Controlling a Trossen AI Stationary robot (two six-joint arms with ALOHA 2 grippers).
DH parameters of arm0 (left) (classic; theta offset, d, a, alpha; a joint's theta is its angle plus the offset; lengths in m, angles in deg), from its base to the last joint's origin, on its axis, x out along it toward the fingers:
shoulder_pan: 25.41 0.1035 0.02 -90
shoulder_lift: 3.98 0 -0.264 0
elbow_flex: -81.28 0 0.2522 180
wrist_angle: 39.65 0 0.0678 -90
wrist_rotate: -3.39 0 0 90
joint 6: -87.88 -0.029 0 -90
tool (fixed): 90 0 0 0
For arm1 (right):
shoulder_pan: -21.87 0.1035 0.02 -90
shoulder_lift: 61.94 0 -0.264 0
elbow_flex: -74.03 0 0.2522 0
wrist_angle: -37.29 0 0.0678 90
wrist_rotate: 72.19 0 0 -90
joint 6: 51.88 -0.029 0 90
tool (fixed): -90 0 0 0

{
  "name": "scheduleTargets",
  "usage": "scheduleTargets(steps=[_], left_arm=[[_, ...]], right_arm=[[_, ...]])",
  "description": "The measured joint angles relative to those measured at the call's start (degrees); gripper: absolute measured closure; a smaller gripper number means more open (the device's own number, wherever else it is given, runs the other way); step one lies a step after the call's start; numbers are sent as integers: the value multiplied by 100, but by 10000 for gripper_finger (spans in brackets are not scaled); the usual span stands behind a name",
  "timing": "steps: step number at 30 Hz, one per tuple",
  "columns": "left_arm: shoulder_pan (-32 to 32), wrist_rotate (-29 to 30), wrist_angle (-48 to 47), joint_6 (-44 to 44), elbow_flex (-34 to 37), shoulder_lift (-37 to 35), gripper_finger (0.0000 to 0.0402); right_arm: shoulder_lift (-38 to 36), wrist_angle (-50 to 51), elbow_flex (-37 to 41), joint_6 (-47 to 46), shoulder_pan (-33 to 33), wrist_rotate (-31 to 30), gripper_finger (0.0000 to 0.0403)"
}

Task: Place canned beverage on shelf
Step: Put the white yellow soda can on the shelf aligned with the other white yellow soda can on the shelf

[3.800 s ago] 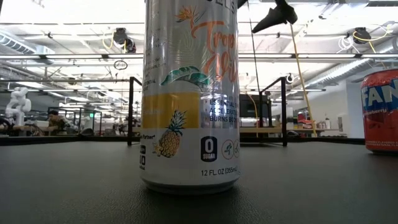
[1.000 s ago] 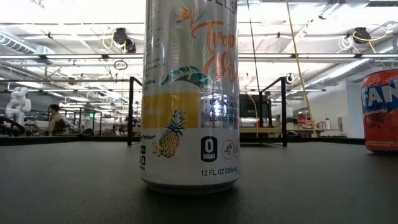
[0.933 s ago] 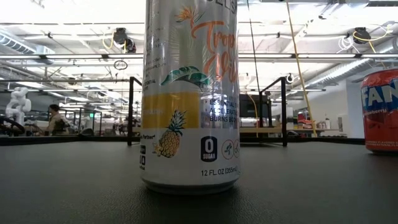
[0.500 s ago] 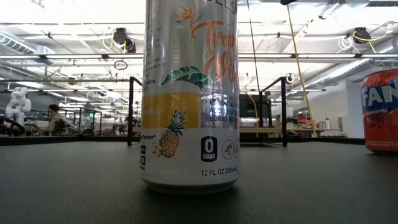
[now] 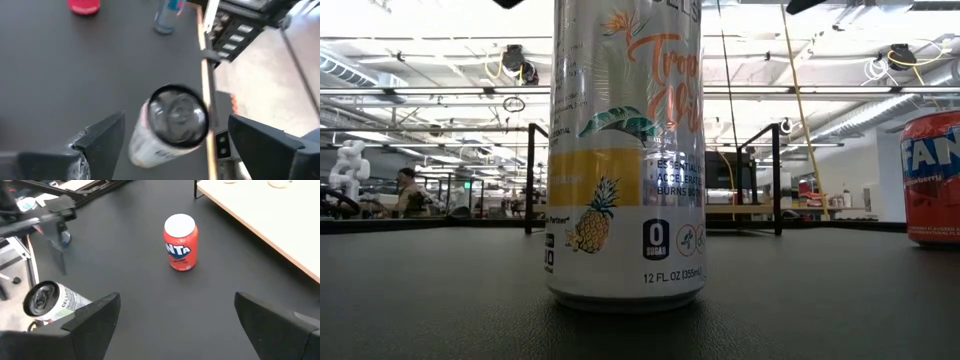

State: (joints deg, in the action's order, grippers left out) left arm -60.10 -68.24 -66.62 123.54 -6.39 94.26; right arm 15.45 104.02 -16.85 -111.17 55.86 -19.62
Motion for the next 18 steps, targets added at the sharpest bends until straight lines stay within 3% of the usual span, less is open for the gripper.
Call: scheduleTargets(steps=[18], left_arm=[[-72,448,528,-254,0,517,47]], right_arm=[[0,76,0,37,71,-3,23]])
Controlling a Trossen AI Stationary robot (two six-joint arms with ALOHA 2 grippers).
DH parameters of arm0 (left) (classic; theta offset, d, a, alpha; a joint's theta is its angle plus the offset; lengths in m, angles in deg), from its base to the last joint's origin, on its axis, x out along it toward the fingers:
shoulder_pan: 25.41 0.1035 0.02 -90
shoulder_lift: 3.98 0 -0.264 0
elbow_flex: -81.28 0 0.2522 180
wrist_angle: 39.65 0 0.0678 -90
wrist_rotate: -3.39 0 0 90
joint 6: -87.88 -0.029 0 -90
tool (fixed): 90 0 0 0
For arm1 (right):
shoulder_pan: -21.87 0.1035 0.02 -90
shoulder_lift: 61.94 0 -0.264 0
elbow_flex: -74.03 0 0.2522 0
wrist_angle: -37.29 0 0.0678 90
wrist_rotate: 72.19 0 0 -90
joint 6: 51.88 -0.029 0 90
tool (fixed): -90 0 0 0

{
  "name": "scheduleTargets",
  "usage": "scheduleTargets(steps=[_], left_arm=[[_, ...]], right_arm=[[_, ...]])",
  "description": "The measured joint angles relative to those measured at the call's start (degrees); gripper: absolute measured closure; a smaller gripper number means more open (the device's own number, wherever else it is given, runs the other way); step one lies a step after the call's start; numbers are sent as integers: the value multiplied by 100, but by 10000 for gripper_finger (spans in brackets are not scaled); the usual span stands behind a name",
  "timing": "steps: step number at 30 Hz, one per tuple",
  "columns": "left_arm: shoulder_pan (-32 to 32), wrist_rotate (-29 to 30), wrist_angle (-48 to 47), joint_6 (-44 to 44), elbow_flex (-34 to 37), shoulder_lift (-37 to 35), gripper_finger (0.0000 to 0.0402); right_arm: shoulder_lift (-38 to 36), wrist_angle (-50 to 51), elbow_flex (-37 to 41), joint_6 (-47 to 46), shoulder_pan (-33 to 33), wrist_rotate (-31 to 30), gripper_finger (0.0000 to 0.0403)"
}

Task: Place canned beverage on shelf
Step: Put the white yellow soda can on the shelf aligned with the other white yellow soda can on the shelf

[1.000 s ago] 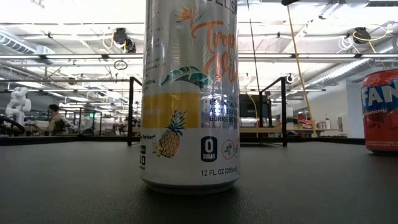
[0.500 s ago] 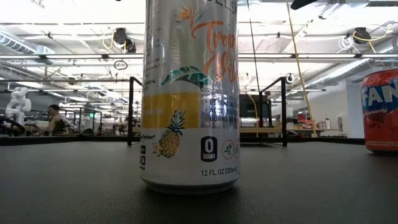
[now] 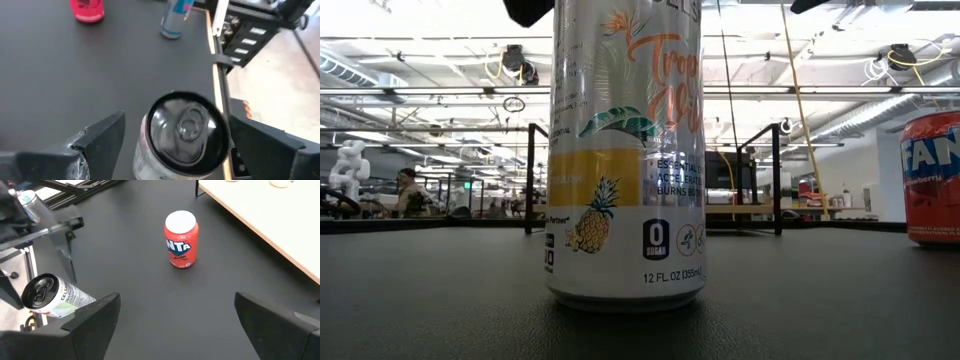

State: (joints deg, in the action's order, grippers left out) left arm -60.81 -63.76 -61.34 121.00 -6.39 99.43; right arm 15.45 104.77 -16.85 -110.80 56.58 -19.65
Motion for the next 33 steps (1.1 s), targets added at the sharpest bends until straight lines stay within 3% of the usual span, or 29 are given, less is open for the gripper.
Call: scheduleTargets(steps=[14,29,33], left_arm=[[-9,110,160,-104,-2,197,51],[68,171,158,-694,-2,239,154],[157,76,159,-703,-4,236,163]], right_arm=[[0,96,0,-70,27,-4,23],[0,233,0,-151,27,5,23],[-7,234,0,-151,27,5,23]])
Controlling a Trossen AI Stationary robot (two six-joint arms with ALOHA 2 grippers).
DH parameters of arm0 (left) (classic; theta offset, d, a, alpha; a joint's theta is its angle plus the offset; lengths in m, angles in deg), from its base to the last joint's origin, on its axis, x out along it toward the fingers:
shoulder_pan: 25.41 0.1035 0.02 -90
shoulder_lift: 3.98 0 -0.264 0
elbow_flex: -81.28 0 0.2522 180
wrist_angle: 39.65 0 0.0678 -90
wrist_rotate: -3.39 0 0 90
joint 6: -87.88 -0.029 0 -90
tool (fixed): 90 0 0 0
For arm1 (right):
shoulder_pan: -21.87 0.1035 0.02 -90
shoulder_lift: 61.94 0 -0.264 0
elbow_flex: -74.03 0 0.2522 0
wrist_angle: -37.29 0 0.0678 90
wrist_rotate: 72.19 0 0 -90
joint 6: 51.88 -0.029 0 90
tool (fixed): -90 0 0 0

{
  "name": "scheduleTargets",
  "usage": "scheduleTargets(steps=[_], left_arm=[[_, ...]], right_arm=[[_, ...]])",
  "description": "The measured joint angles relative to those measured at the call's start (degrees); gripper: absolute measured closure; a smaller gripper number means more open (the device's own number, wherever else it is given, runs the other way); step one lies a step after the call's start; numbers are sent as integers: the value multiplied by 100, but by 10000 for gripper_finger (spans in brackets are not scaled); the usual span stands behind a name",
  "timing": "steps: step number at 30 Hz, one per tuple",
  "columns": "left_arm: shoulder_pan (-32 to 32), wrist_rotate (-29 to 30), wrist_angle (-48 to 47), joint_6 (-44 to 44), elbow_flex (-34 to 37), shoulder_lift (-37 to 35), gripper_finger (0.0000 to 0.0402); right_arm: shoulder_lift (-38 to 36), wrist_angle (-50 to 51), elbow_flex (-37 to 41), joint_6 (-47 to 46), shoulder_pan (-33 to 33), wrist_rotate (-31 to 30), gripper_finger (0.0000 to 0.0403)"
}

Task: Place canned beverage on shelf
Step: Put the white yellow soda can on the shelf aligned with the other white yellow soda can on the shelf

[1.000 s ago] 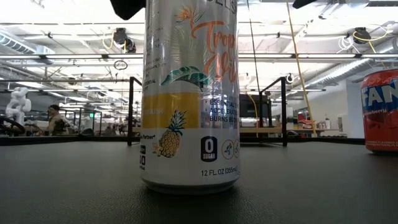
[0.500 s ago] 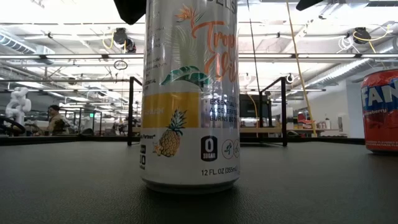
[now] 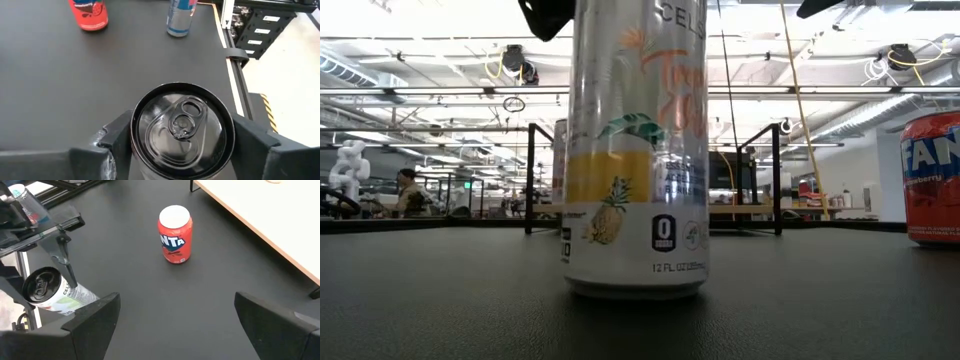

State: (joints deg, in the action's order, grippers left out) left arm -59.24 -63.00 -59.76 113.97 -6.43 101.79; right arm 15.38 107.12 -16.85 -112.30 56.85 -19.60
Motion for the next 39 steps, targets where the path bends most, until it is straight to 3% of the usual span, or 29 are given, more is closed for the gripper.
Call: scheduleTargets(steps=[9,15,22,26,33,39], left_arm=[[559,-491,-716,-876,-303,-803,158],[1213,-1394,-1322,-1298,-610,-1574,157],[2102,-1621,-2235,-2108,-1114,-2254,156],[2794,-1961,-2492,-2487,-1208,-2484,156],[4164,-3246,-2811,-3452,-1196,-2499,156],[5374,-4527,-2773,-4213,-1208,-2477,155]], right_arm=[[-362,8,0,20,9,-6,23],[-666,60,0,131,55,-162,23],[-967,63,0,426,-158,-472,23],[-1104,30,0,666,-591,-477,23],[-1182,-493,0,1382,-1773,-403,23],[-1153,-1114,-2,1854,-2899,235,23]])
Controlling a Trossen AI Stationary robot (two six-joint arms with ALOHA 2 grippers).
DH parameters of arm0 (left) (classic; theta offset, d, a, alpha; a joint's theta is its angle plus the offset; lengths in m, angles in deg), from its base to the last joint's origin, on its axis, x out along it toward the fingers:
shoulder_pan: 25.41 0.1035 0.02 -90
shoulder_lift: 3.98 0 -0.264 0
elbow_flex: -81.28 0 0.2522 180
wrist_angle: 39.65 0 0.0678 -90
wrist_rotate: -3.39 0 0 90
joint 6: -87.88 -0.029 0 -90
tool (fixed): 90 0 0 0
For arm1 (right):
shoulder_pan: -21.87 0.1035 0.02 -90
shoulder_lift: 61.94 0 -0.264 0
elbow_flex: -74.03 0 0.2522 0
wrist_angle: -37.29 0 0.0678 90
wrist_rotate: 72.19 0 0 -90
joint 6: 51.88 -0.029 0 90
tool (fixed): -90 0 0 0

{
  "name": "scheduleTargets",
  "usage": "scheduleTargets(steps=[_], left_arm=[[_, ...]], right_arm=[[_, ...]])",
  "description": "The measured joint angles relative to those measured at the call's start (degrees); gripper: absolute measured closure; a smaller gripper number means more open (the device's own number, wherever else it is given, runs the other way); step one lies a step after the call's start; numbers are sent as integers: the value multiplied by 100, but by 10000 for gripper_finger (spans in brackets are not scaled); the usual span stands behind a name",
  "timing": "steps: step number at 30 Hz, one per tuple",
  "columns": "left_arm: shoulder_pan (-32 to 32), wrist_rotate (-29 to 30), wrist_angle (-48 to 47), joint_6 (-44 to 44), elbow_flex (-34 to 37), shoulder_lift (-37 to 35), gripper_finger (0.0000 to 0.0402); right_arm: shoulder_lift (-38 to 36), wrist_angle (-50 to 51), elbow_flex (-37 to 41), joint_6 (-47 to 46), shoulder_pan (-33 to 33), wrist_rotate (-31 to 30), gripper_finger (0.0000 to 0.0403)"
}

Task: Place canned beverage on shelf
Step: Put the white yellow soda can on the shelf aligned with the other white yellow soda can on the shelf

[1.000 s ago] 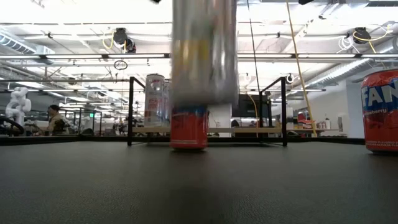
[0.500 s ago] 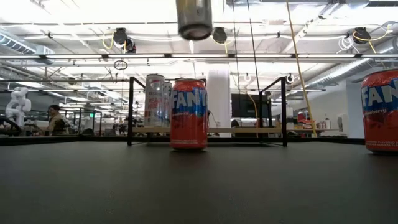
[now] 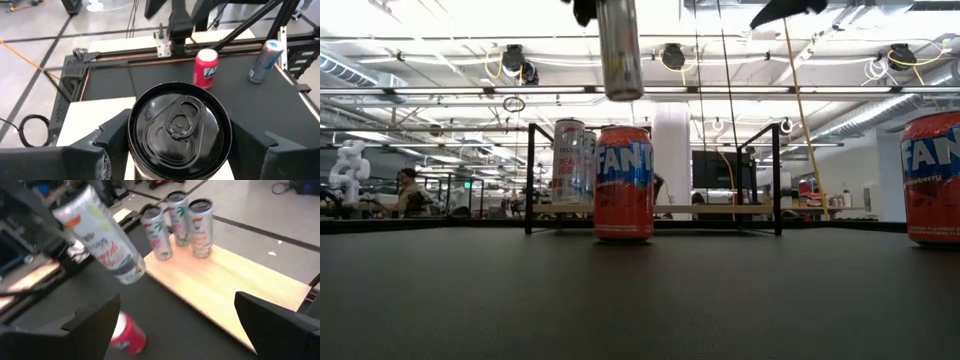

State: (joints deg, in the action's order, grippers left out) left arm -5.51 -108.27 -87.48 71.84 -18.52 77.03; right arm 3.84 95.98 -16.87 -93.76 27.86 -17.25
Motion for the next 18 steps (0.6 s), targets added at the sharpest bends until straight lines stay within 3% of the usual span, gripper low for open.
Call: scheduleTargets(steps=[7,18], left_arm=[[949,-829,-133,-856,4,52,155],[1479,-1175,-105,-1738,6,865,155]], right_arm=[[6,-296,0,17,-781,532,23],[105,-267,0,150,-1218,884,23]])
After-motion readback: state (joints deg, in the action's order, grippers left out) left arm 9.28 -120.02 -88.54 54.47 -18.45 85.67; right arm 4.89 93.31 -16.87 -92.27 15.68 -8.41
